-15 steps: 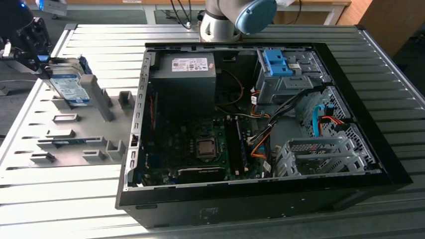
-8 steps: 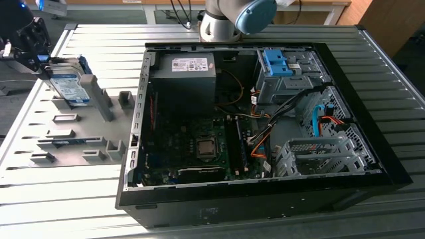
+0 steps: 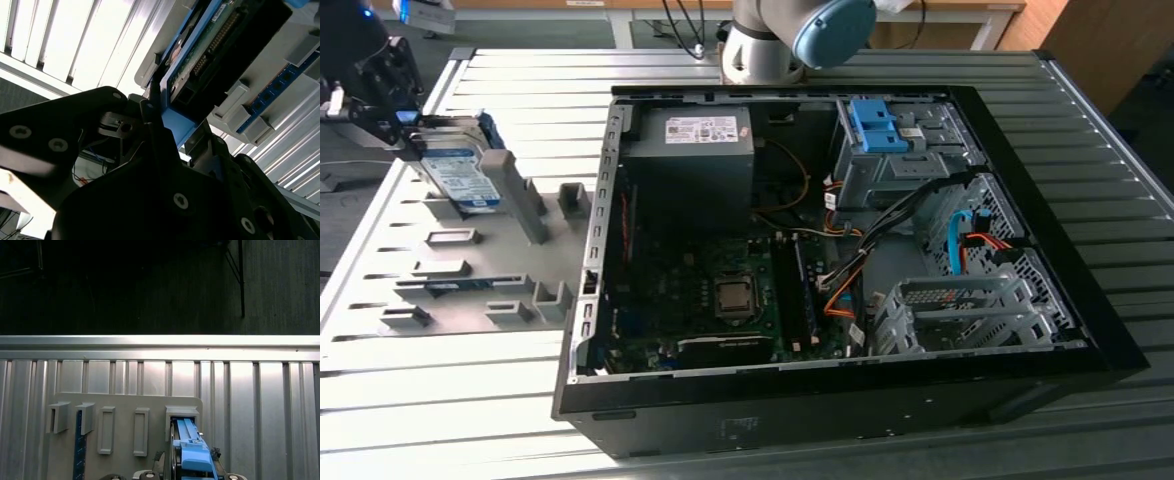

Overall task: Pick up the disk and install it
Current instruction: 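Pick up the disk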

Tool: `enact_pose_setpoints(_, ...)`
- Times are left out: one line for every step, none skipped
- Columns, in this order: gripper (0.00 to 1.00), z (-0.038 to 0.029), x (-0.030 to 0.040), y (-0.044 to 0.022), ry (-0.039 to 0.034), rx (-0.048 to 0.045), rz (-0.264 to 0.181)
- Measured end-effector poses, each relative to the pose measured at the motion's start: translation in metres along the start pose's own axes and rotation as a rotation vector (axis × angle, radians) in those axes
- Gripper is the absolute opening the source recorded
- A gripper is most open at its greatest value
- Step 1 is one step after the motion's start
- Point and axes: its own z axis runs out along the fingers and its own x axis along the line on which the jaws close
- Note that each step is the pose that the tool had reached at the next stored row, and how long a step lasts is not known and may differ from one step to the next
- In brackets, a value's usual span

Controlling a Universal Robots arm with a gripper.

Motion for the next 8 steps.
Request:
enact_pose_setpoints(0.45,0.0000,0.0000,0.0000,0.0000,0.0000,0.000)
enact_pose_setpoints(0.44,0.0000,0.0000,0.0000,0.0000,0.0000,0.000)
enact_pose_setpoints(0.44,0.0000,0.0000,0.0000,0.0000,-0.0001,0.000)
enact_pose_setpoints(0.37,0.0000,0.0000,0.0000,0.0000,-0.0001,0.000)
enact_pose_setpoints(0.37,0.0000,0.0000,0.0000,0.0000,-0.0001,0.000)
enact_pose_setpoints(0.37,0.0000,0.0000,0.0000,0.0000,0.0000,0.000)
enact_pose_setpoints(0.37,0.0001,0.0000,0.0000,0.0000,0.0000,0.000)
enact_pose_setpoints(0.37,0.0001,0.0000,0.0000,0.0000,-0.0001,0.000)
